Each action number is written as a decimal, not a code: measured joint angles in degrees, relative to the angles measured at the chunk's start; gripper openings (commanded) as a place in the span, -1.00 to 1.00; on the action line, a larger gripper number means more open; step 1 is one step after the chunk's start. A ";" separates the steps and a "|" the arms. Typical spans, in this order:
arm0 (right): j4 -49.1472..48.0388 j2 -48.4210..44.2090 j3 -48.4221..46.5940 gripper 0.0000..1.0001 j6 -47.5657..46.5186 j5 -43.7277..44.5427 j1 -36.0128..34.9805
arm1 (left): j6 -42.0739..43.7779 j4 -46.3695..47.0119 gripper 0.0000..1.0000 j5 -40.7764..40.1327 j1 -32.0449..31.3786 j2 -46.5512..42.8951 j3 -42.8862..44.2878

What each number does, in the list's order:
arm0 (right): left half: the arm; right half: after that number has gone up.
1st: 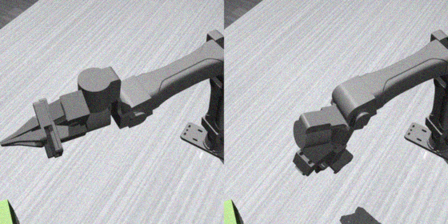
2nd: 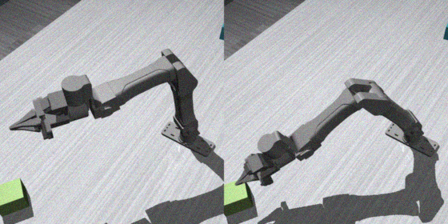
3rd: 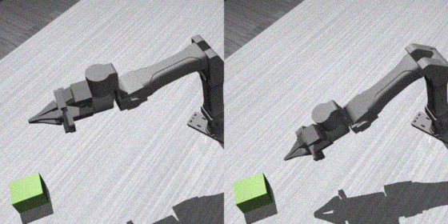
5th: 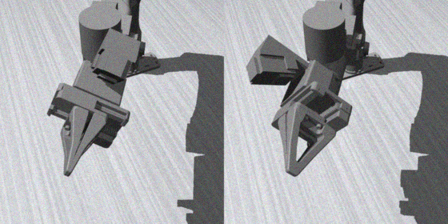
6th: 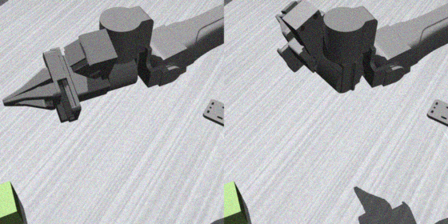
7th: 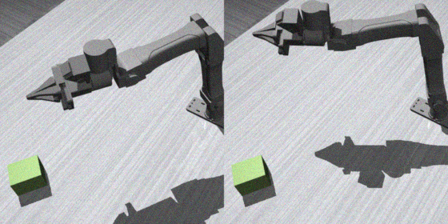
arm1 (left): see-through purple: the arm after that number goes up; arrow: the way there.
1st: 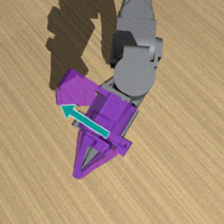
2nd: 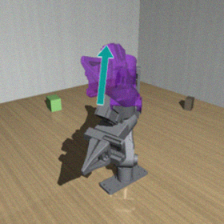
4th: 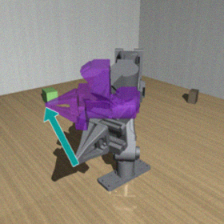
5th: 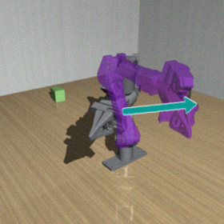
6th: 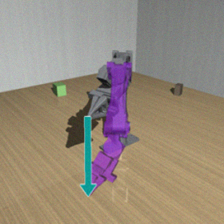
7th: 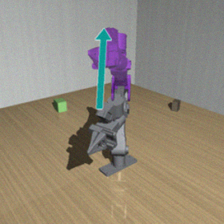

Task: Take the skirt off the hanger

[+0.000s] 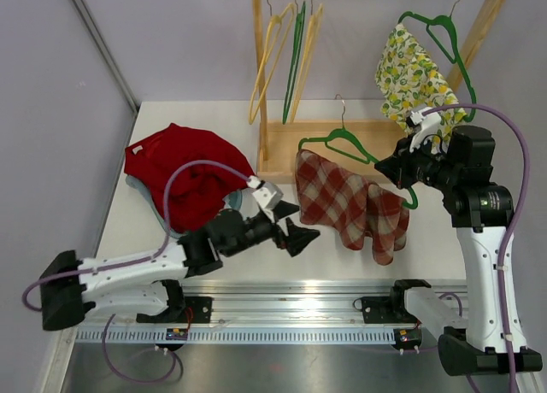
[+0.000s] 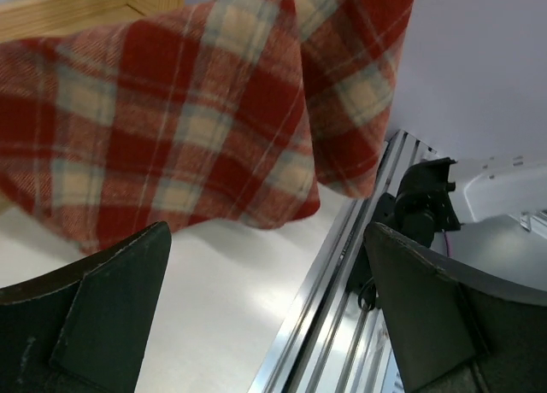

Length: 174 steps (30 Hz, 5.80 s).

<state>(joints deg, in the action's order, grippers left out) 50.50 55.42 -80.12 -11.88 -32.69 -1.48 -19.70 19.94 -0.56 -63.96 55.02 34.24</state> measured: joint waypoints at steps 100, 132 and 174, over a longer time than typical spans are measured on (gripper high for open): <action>-10.47 24.13 -34.07 -1.00 3.85 4.76 4.57 | 13.79 -21.88 0.98 -10.23 -7.21 -16.85 0.87; -12.00 22.62 -23.52 0.99 -4.37 16.44 -7.91 | 33.27 -10.97 0.98 -1.51 -7.21 -0.37 -5.77; -19.50 -4.37 28.41 0.99 -9.92 0.72 6.75 | 42.53 -21.24 -1.00 -16.61 -5.88 -7.08 17.16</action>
<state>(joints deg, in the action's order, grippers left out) 31.00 51.05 -51.70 -21.80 -31.97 5.28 22.83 -1.30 -17.17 -69.84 47.94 51.40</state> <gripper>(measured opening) 0.993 0.027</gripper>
